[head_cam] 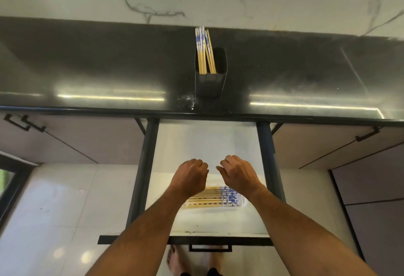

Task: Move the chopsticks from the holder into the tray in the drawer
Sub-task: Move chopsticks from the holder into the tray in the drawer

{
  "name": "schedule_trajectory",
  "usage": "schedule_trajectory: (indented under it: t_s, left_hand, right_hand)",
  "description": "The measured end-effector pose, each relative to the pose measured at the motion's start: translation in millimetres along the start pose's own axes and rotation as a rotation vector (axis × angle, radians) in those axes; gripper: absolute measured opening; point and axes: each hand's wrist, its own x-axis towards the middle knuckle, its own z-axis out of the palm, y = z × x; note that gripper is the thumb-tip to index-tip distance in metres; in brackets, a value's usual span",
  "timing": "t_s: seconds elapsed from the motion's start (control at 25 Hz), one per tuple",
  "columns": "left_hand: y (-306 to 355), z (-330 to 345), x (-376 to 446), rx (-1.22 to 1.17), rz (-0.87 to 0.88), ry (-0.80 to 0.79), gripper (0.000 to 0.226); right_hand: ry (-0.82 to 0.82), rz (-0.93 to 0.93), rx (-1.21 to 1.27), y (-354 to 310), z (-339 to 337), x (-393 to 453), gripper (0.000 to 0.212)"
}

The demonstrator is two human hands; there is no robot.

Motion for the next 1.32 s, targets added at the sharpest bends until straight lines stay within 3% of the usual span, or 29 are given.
schedule_trajectory:
  t_s: [0.44, 0.64, 0.84, 1.08, 1.32]
  left_hand:
    - [-55, -175, 122, -0.008, -0.091, 0.363, 0.026]
    - [-63, -226, 171, 0.068, -0.081, 0.441, 0.011]
    - [-70, -235, 220, 0.004, -0.146, 0.533, 0.012]
    - [-95, -207, 275, -0.101, -0.283, 0.458, 0.017]
    - [-122, -186, 329, -0.407, -0.517, 0.427, 0.019]
  right_hand:
    - [0.338, 0.091, -0.068, 7, -162, 132, 0.037]
    - [0.425, 0.069, -0.071, 10, -212, 190, 0.032]
    - [0.411, 0.051, -0.017, 20, -225, 253, 0.032]
    - [0.285, 0.075, 0.12, 42, -199, 318, 0.037]
    - [0.249, 0.199, 0.356, 60, -174, 374, 0.06]
